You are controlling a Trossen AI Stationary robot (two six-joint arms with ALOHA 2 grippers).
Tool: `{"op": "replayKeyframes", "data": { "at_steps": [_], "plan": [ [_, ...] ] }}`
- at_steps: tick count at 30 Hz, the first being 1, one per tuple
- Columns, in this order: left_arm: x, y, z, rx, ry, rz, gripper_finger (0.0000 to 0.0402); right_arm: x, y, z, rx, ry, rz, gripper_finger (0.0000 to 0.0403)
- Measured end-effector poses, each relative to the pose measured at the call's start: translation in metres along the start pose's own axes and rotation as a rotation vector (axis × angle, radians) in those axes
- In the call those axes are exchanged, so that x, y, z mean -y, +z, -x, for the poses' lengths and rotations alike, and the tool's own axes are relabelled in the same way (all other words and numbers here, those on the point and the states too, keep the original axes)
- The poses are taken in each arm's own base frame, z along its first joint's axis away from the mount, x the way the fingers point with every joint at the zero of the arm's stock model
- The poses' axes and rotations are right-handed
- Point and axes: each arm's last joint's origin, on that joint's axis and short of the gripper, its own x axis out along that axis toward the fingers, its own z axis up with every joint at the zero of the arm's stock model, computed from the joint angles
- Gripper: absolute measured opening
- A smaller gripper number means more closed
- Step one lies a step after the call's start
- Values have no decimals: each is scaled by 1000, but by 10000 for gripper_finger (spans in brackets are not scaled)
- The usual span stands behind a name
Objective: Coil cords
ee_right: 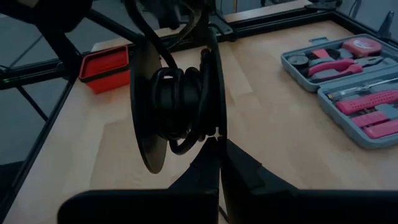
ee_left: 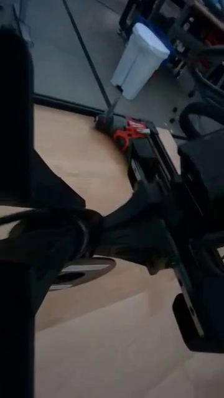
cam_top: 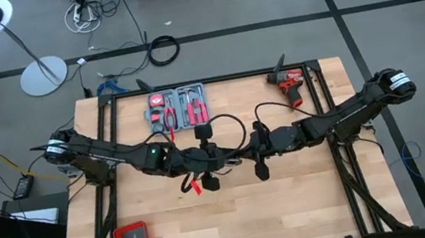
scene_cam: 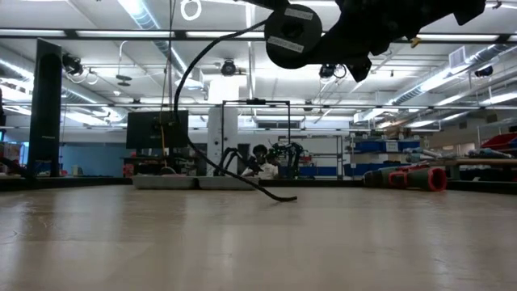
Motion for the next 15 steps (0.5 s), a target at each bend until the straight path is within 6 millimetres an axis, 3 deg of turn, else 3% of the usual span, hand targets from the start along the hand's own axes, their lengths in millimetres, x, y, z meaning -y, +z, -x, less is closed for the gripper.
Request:
{"op": "replayKeyframes", "data": {
  "at_steps": [11, 15],
  "plan": [
    [5, 1, -10, 8, 27, -119, 74, 0, -1, 0, -7, 1, 1, 0],
    [0, 11, -7, 19, 31, -117, 74, 4, 1, -1, -3, -15, -4, 0]
  ]
}}
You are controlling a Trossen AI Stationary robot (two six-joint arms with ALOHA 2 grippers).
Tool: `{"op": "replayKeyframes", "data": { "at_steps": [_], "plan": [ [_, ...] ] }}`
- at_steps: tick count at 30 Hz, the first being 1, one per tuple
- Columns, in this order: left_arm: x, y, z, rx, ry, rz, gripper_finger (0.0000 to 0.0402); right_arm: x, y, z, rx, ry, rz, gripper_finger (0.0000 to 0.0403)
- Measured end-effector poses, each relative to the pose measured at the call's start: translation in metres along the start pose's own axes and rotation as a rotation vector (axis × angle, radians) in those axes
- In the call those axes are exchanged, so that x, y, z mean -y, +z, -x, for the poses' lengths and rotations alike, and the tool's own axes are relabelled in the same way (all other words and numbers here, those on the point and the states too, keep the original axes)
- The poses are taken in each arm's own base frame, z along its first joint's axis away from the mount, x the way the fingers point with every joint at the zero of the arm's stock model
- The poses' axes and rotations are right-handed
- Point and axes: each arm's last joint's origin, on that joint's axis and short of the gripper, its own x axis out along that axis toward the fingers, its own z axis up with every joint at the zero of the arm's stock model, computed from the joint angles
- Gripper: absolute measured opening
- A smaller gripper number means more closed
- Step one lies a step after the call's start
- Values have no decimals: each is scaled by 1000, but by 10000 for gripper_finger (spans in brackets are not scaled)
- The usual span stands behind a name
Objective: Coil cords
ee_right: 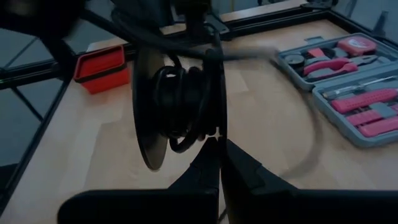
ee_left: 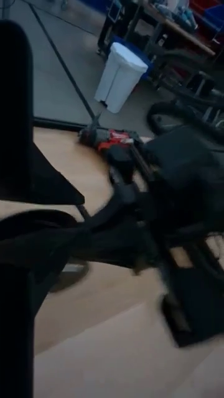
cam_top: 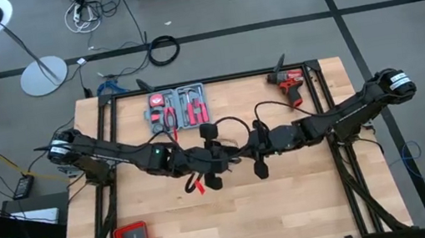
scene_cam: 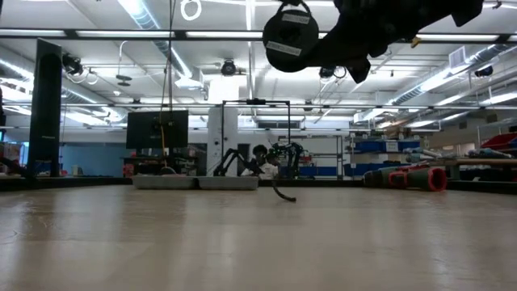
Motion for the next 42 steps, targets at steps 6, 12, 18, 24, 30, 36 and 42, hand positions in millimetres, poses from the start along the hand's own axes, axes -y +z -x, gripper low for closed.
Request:
{"op": "replayKeyframes", "data": {
  "at_steps": [6, 12, 18, 24, 30, 36, 42],
  "plan": [
    [4, 8, -11, -37, -19, -47, 74, 4, 1, -1, 4, -16, -5, 0],
    [15, 6, -28, -91, -21, -95, 74, 5, 1, -1, 3, -29, -5, 0],
    [17, 10, -24, -86, 30, -91, 74, 6, 0, -1, -6, -36, 1, 0],
    [22, 17, -12, -75, 78, -69, 74, 6, -1, -1, -15, -46, 5, 0],
    [34, 21, 0, -59, 59, 34, 74, 7, -2, -1, -28, -60, 10, 0],
    [48, 11, 6, -138, 9, 160, 74, 4, -3, 0, -16, -106, 43, 0],
    [65, -1, 5, -168, -46, 262, 74, -1, 3, 15, 6, -77, 45, 0]
  ]
}}
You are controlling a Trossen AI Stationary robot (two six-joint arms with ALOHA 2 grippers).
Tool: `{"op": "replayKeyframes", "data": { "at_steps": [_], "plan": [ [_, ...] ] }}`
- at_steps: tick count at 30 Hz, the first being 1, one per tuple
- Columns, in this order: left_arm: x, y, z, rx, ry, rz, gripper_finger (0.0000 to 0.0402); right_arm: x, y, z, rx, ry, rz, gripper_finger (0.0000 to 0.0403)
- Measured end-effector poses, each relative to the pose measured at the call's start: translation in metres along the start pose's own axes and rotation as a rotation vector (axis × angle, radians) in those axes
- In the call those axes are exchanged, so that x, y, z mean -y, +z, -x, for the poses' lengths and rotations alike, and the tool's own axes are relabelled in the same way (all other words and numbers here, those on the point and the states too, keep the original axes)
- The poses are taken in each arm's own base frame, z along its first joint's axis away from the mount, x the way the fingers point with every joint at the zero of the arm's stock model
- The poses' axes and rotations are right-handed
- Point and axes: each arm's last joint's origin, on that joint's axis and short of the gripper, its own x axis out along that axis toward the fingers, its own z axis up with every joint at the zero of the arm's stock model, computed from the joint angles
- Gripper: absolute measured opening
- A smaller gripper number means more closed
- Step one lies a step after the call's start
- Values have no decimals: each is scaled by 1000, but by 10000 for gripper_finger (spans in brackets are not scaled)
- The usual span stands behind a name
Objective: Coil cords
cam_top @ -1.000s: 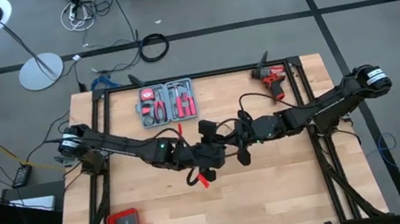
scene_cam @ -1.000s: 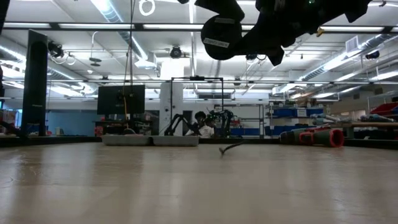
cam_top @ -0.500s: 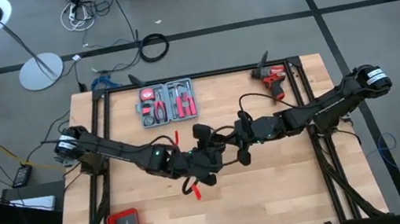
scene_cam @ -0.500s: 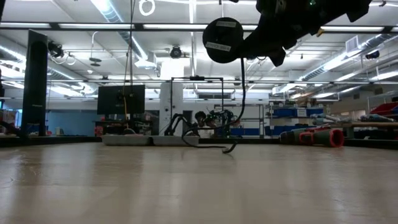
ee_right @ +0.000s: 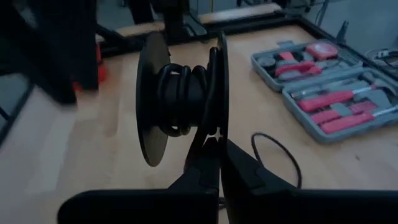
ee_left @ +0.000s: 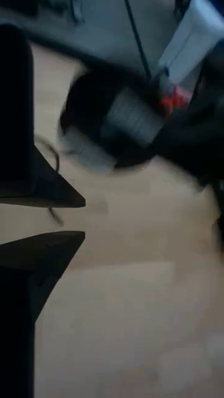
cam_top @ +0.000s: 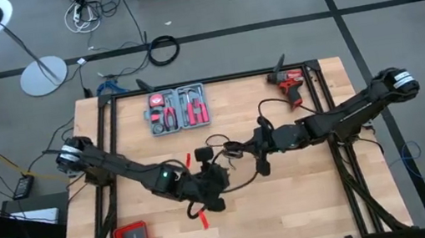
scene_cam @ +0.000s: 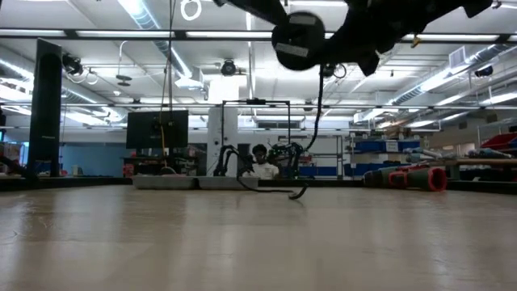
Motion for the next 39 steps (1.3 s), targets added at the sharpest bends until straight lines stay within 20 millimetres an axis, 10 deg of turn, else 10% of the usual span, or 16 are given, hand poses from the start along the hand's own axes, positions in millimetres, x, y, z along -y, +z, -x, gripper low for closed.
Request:
{"op": "replayKeyframes", "data": {
  "at_steps": [9, 16, 39],
  "plan": [
    [27, -40, -30, 215, -112, 143, 74, 5, 2, 38, -64, -34, -18, 0],
    [10, -83, -58, 318, -100, 302, 74, 4, 3, 51, -62, -15, -38, 0],
    [-21, -104, -83, 72, 3, 305, 167, -2, 5, 44, -20, 4, -56, 0]
  ]
}}
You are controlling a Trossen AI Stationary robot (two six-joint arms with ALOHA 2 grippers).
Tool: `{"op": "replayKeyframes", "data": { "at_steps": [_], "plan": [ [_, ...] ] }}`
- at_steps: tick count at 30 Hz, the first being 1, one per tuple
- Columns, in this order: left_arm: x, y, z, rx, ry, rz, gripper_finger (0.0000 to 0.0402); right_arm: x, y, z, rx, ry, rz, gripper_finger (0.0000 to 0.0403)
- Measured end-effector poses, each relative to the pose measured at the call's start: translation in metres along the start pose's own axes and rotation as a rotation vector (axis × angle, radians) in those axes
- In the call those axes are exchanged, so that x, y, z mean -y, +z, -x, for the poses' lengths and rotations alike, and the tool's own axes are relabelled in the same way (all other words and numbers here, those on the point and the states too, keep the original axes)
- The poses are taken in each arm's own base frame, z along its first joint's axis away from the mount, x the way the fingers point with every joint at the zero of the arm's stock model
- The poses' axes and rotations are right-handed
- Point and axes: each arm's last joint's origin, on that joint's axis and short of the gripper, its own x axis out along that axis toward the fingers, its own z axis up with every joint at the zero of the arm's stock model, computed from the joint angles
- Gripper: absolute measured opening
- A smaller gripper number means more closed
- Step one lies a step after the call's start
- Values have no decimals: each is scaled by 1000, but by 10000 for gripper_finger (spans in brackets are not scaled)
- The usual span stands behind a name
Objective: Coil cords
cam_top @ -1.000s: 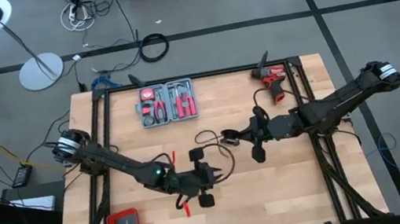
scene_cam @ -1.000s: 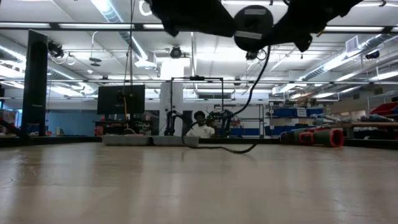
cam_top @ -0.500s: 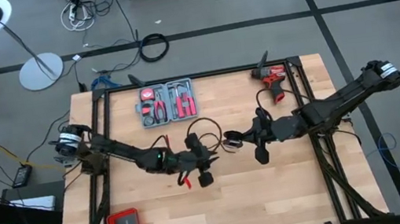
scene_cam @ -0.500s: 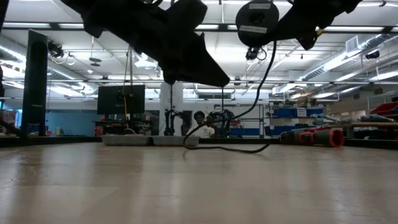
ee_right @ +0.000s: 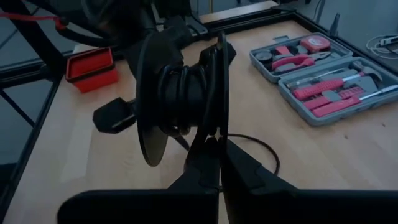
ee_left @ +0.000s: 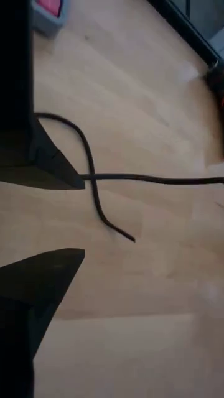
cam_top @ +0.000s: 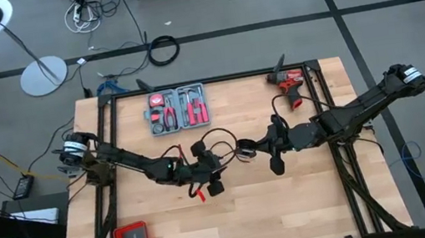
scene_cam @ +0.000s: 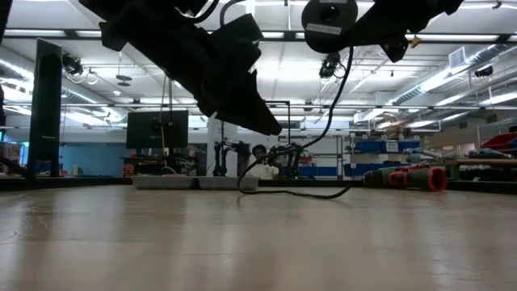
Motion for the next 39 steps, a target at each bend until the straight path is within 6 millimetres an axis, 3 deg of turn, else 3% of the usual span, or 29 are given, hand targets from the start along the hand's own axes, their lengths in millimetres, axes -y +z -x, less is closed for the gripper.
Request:
{"op": "replayKeyframes", "data": {
  "at_steps": [10, 15, 18, 23, 27, 32, 39],
  "plan": [
    [-8, -21, -21, -109, 62, -40, 168, -1, 1, 0, 9, 7, 2, 0],
    [-11, -22, -24, -113, 87, -61, 163, 0, 1, 0, 8, 6, 6, 0],
    [-12, -23, -25, -119, 92, -65, 132, 0, 1, 0, 8, 6, 7, 0],
    [-12, -25, -24, -136, 107, -76, 19, 0, 1, 0, 9, 6, 7, 0],
    [-13, -26, -24, -151, 120, -94, 7, -1, 1, 0, 7, 7, 3, 0],
    [-20, -19, -8, -184, 126, -129, 3, 0, -2, 0, -21, 5, -4, 0],
    [-33, 1, 33, -205, 127, -150, 2, 1, -6, 0, -63, 4, -3, 0]
  ]
}}
